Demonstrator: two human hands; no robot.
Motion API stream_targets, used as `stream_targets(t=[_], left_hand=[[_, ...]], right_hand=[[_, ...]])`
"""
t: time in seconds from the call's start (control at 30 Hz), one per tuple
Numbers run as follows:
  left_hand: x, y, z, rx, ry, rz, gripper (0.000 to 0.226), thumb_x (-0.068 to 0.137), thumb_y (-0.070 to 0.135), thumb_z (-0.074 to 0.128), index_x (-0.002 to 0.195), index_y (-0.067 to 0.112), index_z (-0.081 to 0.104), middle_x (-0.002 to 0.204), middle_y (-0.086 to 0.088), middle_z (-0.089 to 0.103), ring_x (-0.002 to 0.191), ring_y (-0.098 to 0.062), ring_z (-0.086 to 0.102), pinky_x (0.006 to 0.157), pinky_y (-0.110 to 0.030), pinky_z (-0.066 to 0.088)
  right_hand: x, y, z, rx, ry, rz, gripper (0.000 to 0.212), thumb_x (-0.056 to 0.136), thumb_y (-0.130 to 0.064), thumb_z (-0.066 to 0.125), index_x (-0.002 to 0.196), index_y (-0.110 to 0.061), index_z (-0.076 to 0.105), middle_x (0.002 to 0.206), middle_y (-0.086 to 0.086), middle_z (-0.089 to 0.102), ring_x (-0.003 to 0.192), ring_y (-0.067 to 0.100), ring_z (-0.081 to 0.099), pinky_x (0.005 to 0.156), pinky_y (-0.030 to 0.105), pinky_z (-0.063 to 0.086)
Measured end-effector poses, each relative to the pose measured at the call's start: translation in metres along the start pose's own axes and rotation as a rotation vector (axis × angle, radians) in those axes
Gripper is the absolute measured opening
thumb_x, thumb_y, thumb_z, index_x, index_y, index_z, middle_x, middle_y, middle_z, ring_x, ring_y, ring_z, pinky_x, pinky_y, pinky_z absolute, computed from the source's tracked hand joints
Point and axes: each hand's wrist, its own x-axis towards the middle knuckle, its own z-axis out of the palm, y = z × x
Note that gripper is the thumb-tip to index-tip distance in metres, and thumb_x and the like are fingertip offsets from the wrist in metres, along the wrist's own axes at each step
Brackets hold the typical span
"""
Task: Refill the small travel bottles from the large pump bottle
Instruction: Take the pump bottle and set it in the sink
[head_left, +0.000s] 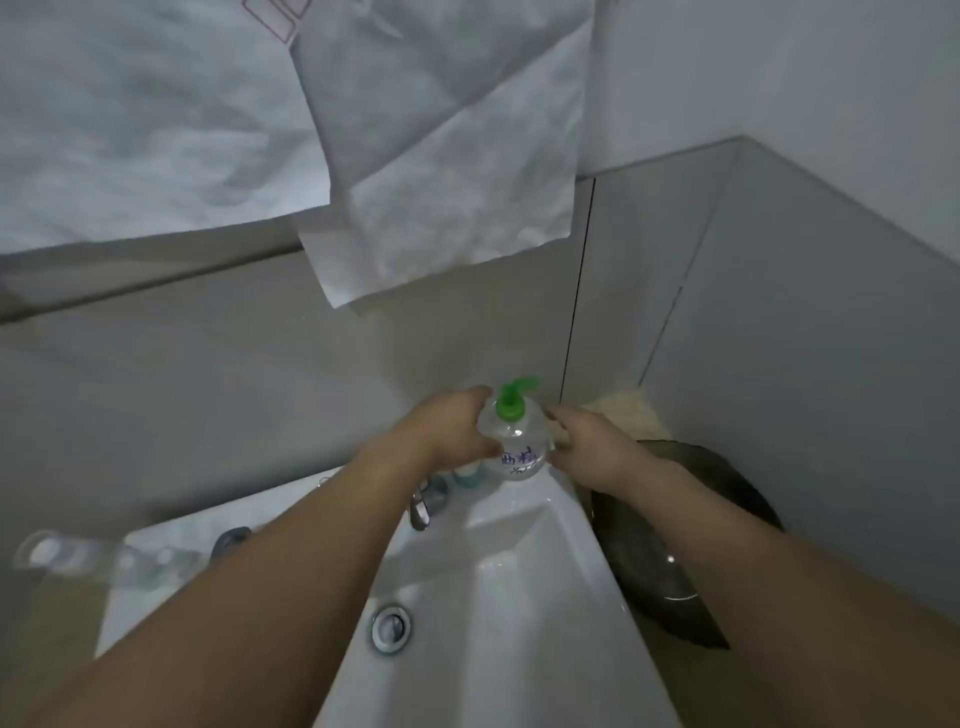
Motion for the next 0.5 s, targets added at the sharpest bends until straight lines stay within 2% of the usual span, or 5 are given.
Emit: stream_targets(t=[0.13,0.2,0.27,0.4,0.5], left_hand=[[0.006,-0.003,-0.006,-0.019,-0.043,0.018,0.056,0.079,0.031,0.074,0.131,0.023,0.055,0.118,-0.002,0.066,0.104,-0.024,0.061,0.093,-0.037,0.048],[0.01,-0.006,-0.007,-0.081,-0.089,0.032,0.046,0.078,0.029,0.075,0.122,0.024,0.061,0.109,0.002,0.069,0.098,-0.022,0.063,0.091,-0.038,0.049],[0.012,-0.008,-0.008,-0.165,-0.133,0.04,0.043,0.079,0.026,0.076,0.12,0.023,0.062,0.11,0.003,0.07,0.1,-0.019,0.064,0.094,-0.037,0.048],[0.015,-0.009,-0.008,-0.276,-0.173,0.048,0.04,0.083,0.017,0.075,0.12,0.014,0.063,0.114,-0.001,0.07,0.106,-0.019,0.064,0.096,-0.031,0.047],[0.016,-0.014,-0.004,-0.416,-0.158,0.028,0.04,0.08,0.012,0.077,0.118,0.014,0.066,0.111,0.0,0.072,0.106,-0.019,0.065,0.099,-0.034,0.048]], right_hand=[[0.007,0.003,-0.008,-0.011,-0.023,0.012,0.032,0.088,-0.015,0.063,0.119,-0.017,0.061,0.108,-0.003,0.062,0.102,0.012,0.056,0.079,0.02,0.039],[0.012,0.006,-0.012,0.02,-0.069,0.006,0.033,0.088,-0.015,0.065,0.12,-0.018,0.063,0.11,-0.004,0.063,0.106,0.011,0.057,0.08,0.017,0.038],[0.015,0.006,-0.018,0.017,-0.118,-0.002,0.037,0.088,-0.017,0.067,0.125,-0.018,0.062,0.115,-0.006,0.062,0.109,0.007,0.055,0.085,0.015,0.037],[0.023,0.009,-0.023,-0.094,-0.231,-0.011,0.044,0.09,-0.021,0.065,0.133,-0.02,0.054,0.126,-0.003,0.061,0.115,0.015,0.055,0.097,0.028,0.043],[0.021,0.016,-0.021,-0.222,-0.234,-0.028,0.047,0.091,-0.036,0.06,0.135,-0.026,0.046,0.118,0.005,0.064,0.106,0.025,0.06,0.088,0.037,0.048]])
